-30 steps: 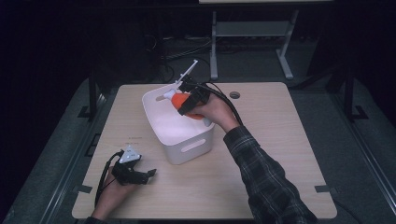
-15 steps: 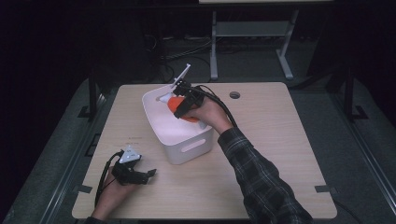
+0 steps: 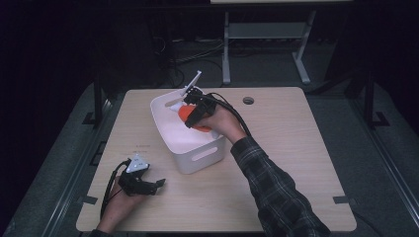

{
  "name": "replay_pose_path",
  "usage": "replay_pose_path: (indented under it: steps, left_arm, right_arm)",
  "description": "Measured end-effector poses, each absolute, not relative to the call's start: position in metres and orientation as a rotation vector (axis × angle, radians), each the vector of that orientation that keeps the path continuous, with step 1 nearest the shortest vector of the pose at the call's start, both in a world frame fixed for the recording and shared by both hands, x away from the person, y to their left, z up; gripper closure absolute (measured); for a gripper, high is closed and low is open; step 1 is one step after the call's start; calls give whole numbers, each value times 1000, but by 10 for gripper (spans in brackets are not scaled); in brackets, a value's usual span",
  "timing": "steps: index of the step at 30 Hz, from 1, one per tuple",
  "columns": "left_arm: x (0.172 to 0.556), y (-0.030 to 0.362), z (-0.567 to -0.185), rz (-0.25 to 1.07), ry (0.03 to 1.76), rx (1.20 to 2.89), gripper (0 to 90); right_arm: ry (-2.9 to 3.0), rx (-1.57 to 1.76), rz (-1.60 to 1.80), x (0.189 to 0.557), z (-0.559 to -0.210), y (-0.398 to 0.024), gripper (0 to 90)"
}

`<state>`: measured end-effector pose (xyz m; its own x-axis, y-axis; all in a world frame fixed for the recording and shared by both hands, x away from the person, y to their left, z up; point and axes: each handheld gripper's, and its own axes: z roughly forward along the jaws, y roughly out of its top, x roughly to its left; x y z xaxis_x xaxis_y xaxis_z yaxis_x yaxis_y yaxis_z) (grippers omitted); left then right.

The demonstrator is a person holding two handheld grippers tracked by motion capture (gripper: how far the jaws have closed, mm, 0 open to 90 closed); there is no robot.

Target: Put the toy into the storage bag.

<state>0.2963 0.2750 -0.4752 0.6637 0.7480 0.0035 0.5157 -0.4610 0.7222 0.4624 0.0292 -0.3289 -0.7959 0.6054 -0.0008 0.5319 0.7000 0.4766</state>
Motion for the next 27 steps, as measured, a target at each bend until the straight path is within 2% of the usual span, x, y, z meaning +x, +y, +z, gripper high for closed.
replay_pose_path:
  steps: [20, 27]
  left_arm:
    - [296, 275, -475, 419, 972, 2166, 130]
    - [296, 275, -475, 421, 972, 2163, 130]
  right_arm:
    - [2764, 909, 705, 462, -332, 29, 136]
    - [2748, 912, 740, 459, -325, 23, 136]
